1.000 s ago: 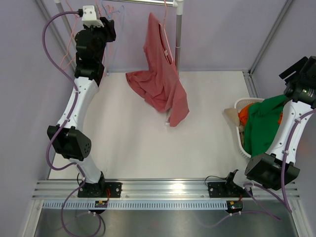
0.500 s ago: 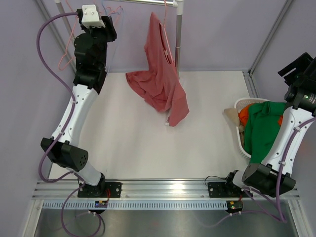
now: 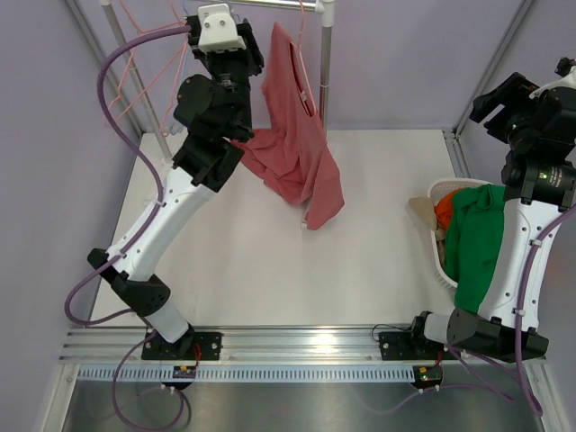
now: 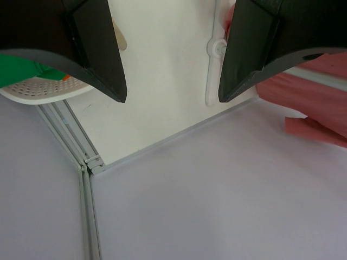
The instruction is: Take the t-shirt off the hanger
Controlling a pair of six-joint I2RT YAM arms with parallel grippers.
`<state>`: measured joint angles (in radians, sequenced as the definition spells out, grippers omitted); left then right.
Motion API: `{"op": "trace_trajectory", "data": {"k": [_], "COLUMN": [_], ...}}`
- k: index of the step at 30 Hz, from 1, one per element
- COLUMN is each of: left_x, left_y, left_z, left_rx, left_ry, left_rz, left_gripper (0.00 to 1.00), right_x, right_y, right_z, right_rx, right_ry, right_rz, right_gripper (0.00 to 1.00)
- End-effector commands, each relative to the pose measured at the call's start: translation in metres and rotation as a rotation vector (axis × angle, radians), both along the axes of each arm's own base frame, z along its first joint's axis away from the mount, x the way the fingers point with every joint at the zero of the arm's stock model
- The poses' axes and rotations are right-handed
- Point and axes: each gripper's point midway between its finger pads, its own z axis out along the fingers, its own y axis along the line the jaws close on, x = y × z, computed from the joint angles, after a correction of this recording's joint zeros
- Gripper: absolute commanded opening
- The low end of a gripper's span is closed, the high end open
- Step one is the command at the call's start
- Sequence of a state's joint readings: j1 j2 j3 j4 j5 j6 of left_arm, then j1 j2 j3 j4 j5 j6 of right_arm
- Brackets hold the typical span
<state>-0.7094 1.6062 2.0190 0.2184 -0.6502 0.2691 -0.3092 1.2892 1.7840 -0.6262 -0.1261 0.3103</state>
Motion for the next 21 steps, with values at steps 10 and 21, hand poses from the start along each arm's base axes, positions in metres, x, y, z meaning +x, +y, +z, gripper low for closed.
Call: {"op": "trace_trajectory", "data": {"k": [10, 21], "left_x": [0.045, 0.069], "left_y": [-0.099, -0.125], "left_z": [-0.072, -0.118], "left_rx": [0.023, 0.069], "left_ry": [0.163, 0.218], "left_rz": [0.111, 0.138], "left_gripper": [0.70, 0.67], "right_x": [-0.013, -0.014], "right_y": [0.013, 0.017], "right_z": [0.013, 0.006], "right_rx": [-0.041, -0.028], "right_ry": [-0.032, -0.035], "right_rz": [0.049, 0.070], "right_gripper": [0.78, 0.78]}}
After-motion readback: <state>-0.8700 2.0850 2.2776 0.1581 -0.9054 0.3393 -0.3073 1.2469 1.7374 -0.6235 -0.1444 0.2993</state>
